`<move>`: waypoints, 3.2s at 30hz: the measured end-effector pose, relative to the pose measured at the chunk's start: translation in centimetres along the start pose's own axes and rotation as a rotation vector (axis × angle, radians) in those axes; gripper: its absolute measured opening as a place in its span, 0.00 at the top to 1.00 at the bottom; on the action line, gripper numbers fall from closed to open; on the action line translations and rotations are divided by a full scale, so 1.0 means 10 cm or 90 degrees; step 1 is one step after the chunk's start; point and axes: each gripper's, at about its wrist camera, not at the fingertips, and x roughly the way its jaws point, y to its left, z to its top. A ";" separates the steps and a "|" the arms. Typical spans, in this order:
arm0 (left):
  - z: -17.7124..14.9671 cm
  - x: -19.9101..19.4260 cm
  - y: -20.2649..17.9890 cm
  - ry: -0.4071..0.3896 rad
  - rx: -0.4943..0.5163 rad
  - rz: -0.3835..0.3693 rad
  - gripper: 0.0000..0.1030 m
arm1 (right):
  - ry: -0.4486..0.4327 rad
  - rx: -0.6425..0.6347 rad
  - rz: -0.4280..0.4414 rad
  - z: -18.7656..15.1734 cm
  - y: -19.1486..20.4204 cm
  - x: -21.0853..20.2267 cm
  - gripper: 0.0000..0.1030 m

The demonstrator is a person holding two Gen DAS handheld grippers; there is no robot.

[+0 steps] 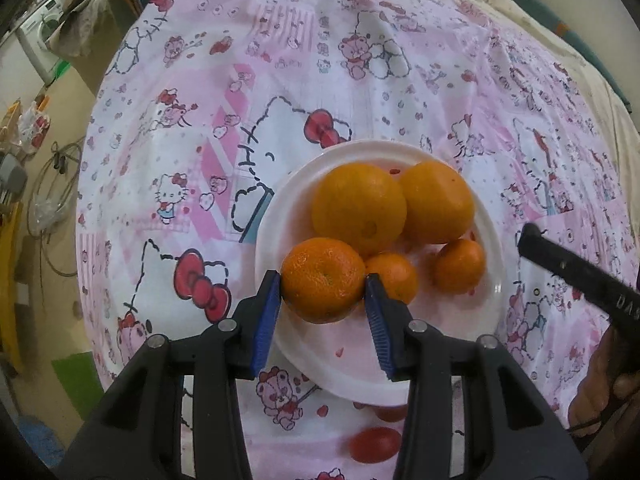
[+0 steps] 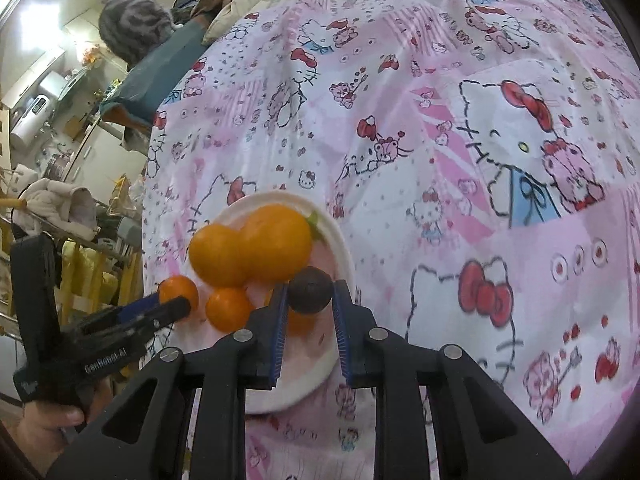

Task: Organize fruits
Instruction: 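Lower the grape and mandarin onto the plate and open both tools, then withdraw both open tools from the plate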

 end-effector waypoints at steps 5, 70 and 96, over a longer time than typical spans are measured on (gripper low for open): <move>0.01 0.08 0.00 0.007 -0.010 -0.003 0.62 | 0.013 0.008 0.001 0.06 -0.04 0.14 0.76; -0.44 -0.93 0.14 -0.120 0.005 -0.002 0.25 | -0.043 -0.070 -0.053 -0.47 0.55 -0.72 0.20; -0.85 -0.43 -0.02 0.010 0.017 -0.005 0.25 | 0.002 0.036 -0.074 -0.87 0.12 -0.55 0.20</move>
